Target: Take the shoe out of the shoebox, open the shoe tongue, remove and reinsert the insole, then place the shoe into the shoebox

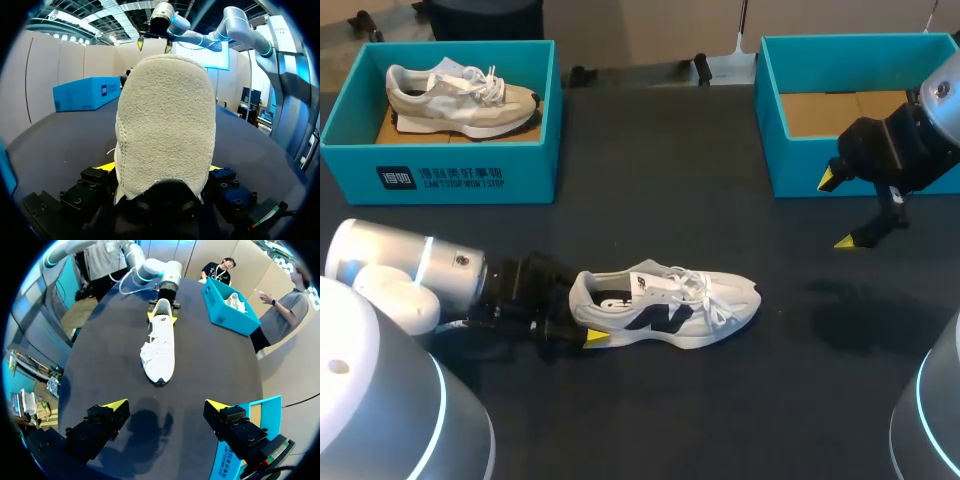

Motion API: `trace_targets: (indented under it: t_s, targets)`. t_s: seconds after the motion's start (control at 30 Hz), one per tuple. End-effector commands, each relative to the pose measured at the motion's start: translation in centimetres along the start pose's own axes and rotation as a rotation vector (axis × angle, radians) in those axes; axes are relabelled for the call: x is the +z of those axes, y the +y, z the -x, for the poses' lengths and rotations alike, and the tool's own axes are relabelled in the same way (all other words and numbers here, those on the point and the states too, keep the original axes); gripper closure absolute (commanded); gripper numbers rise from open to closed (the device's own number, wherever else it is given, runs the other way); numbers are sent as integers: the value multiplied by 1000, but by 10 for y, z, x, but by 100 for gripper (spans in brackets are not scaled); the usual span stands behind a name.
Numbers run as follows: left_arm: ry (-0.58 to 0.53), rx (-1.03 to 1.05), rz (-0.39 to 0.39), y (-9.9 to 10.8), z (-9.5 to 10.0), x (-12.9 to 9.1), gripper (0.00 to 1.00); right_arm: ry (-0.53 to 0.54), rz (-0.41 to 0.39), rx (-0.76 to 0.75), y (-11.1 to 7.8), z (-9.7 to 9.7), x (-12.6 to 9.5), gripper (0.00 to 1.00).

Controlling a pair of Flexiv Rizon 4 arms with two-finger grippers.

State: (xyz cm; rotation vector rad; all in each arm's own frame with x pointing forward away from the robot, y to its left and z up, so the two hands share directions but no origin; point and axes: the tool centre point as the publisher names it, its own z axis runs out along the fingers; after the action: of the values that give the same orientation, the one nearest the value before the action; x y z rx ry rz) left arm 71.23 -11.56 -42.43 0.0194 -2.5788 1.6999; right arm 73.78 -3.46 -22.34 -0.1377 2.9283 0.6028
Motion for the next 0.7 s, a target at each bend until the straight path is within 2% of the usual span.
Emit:
trace_targets:
  t_s: [0.03, 0.07, 0.2, 0.23, 0.3, 0.4, 0.53, 0.6, 0.7]
  targets:
    - [1, -1, 3, 0, 0, -1, 100, 0, -4, 1, 0, 0, 1, 0]
    - [1, -1, 3, 0, 0, -1, 100, -33, 61, 67, -1, 3, 1, 0]
    - [1, -1, 3, 0, 0, -1, 100, -109, 53, 363, 3, 7, 5, 0]
    - [1, -1, 3, 0, 0, -1, 100, -140, 85, 397, 7, 8, 8, 0]
    - [1, -1, 3, 0, 0, -1, 100, -172, 59, 516, 15, 8, 14, 0]
    - [1, -1, 3, 0, 0, -1, 100, -218, 25, 597, 33, 11, 21, 0]
    - [1, -1, 3, 0, 0, -1, 100, -299, 28, 738, 50, 10, 22, 0]
    - [1, -1, 3, 0, 0, -1, 100, -291, -49, 782, 64, 13, 22, 0]
    - [1, -1, 3, 0, 0, -1, 100, -306, -72, 852, 80, 16, 22, 0]
